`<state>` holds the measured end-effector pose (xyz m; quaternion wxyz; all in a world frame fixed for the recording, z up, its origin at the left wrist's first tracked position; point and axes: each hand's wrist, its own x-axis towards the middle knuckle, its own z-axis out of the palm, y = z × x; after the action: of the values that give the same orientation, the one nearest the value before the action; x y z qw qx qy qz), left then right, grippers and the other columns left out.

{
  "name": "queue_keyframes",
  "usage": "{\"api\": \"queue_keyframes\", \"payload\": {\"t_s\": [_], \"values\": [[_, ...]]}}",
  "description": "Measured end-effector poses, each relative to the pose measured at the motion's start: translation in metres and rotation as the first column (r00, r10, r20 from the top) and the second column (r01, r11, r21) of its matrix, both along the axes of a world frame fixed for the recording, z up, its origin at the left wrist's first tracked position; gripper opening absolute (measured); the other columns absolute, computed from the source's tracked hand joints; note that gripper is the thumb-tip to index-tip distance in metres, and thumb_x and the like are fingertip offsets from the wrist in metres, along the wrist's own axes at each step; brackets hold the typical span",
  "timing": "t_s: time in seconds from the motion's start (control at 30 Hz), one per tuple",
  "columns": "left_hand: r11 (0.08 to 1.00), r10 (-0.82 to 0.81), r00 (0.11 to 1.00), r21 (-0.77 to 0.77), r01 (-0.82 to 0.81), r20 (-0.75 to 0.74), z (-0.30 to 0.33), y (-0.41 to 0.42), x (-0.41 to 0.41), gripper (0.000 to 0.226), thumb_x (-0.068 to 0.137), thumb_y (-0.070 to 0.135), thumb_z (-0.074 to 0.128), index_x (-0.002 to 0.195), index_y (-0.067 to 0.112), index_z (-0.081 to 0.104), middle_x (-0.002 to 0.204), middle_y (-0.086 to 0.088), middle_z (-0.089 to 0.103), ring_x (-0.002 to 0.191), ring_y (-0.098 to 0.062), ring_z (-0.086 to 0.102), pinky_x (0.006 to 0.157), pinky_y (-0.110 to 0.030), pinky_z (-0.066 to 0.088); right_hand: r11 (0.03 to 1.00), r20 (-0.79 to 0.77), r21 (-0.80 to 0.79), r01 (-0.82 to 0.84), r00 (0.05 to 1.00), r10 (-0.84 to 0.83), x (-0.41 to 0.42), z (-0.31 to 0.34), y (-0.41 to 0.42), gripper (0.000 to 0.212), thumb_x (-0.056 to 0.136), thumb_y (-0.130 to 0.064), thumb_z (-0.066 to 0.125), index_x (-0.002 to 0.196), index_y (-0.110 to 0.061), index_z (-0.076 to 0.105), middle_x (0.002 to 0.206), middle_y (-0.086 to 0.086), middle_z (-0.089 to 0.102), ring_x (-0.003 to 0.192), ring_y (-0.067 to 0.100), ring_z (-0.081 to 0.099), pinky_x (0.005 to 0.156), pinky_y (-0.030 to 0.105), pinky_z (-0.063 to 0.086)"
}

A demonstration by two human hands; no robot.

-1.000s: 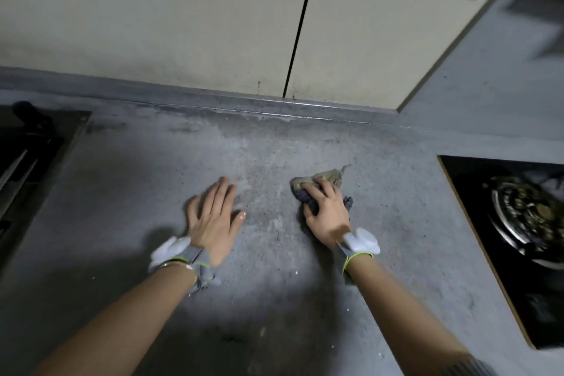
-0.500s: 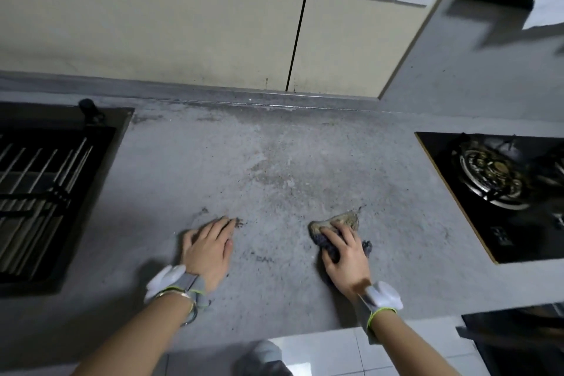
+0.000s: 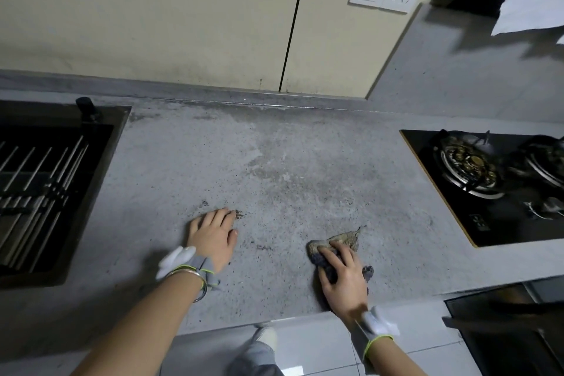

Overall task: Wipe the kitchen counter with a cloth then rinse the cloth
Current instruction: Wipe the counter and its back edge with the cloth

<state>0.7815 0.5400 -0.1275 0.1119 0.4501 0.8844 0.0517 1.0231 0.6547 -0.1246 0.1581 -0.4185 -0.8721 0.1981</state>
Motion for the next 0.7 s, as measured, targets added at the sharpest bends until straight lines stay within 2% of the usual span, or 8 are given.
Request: {"api": "queue_keyframes", "payload": {"t_s": [0.07, 0.13, 0.2, 0.3, 0.4, 0.47, 0.6, 0.7], "values": [[0.998, 0.007, 1.0, 0.066, -0.005, -0.027, -0.001, 0.007, -0.005, 0.047, 0.099, 0.039, 0.019, 0.137, 0.025, 0.041, 0.138, 0.006, 0.042, 0.128, -0.015, 0.037, 0.103, -0.033, 0.026, 1.0, -0.001, -0.003, 0.022, 1.0, -0.022, -0.012, -0.001, 0.007, 0.038, 0.075, -0.004, 0.071, 0.112, -0.011, 0.068, 0.125, 0.014, 0.057, 0.118, 0.038, 0.048, 0.089, 0.04, 0.047], [0.985, 0.036, 0.999, 0.17, -0.029, -0.039, 0.002, 0.017, -0.011, 0.061, 0.089, 0.041, 0.01, 0.122, 0.019, 0.056, 0.12, 0.001, 0.057, 0.114, -0.02, 0.051, 0.095, -0.036, 0.034, 1.0, -0.004, 0.011, 0.026, 1.0, -0.026, -0.031, -0.003, 0.018, 0.037, 0.077, -0.007, 0.07, 0.114, -0.011, 0.068, 0.127, 0.014, 0.056, 0.121, 0.038, 0.046, 0.087, 0.041, 0.048], [0.967, 0.061, 0.997, 0.251, -0.045, -0.056, 0.0, 0.026, -0.019, 0.062, 0.085, 0.039, 0.014, 0.11, 0.013, 0.065, 0.106, -0.004, 0.064, 0.102, -0.024, 0.06, 0.088, -0.037, 0.036, 1.0, -0.014, 0.011, 0.022, 1.0, -0.022, -0.055, -0.004, 0.032, 0.037, 0.079, -0.008, 0.069, 0.116, -0.011, 0.067, 0.128, 0.014, 0.054, 0.123, 0.039, 0.043, 0.09, 0.043, 0.047], [0.963, 0.082, 0.995, 0.261, -0.063, -0.062, -0.003, 0.043, -0.038, 0.058, 0.087, 0.036, 0.02, 0.116, 0.014, 0.064, 0.115, -0.005, 0.064, 0.108, -0.024, 0.06, 0.09, -0.036, 0.032, 1.0, -0.011, -0.006, 0.027, 1.0, -0.027, -0.096, -0.006, 0.06, 0.038, 0.083, -0.011, 0.064, 0.12, -0.013, 0.063, 0.132, 0.014, 0.05, 0.127, 0.037, 0.037, 0.095, 0.042, 0.042], [0.97, 0.092, 0.995, 0.227, -0.083, -0.031, -0.005, 0.067, -0.062, 0.064, 0.087, 0.041, 0.016, 0.134, 0.018, 0.053, 0.142, -0.006, 0.048, 0.132, -0.024, 0.045, 0.101, -0.043, 0.036, 1.0, -0.01, -0.017, 0.025, 1.0, -0.025, -0.139, -0.009, 0.094, 0.039, 0.086, -0.015, 0.059, 0.125, -0.016, 0.059, 0.137, 0.012, 0.045, 0.13, 0.034, 0.03, 0.099, 0.038, 0.038], [0.983, 0.106, 0.994, 0.154, -0.1, -0.031, -0.01, 0.083, -0.08, 0.072, 0.085, 0.048, 0.004, 0.145, 0.023, 0.036, 0.155, -0.002, 0.027, 0.144, -0.022, 0.024, 0.111, -0.044, 0.024, 0.999, 0.011, -0.025, 0.026, 1.0, -0.026, -0.167, -0.009, 0.117, 0.041, 0.088, -0.019, 0.056, 0.129, -0.019, 0.056, 0.14, 0.009, 0.04, 0.132, 0.031, 0.025, 0.097, 0.037, 0.04], [0.979, 0.196, 0.98, 0.057, -0.194, -0.027, -0.026, 0.118, -0.12, 0.066, 0.089, 0.053, -0.001, 0.151, 0.032, 0.007, 0.16, 0.004, -0.002, 0.148, -0.017, -0.001, 0.116, -0.043, 0.004, 1.0, 0.039, -0.027, 0.012, 0.999, -0.011, -0.219, -0.011, 0.161, 0.042, 0.09, -0.021, 0.053, 0.131, -0.022, 0.053, 0.143, 0.008, 0.036, 0.133, 0.03, 0.022, 0.096, 0.039, 0.042], [0.967, 0.253, 0.965, 0.005, -0.253, -0.069, -0.038, 0.13, -0.134, 0.056, 0.094, 0.054, -0.001, 0.144, 0.037, -0.018, 0.159, 0.008, -0.014, 0.147, -0.016, -0.009, 0.115, -0.046, -0.005, 1.0, 0.054, -0.017, -0.016, 0.998, 0.017, -0.254, -0.011, 0.193, 0.042, 0.09, -0.021, 0.053, 0.131, -0.021, 0.052, 0.143, 0.01, 0.035, 0.131, 0.032, 0.023, 0.095, 0.04, 0.041]]}}
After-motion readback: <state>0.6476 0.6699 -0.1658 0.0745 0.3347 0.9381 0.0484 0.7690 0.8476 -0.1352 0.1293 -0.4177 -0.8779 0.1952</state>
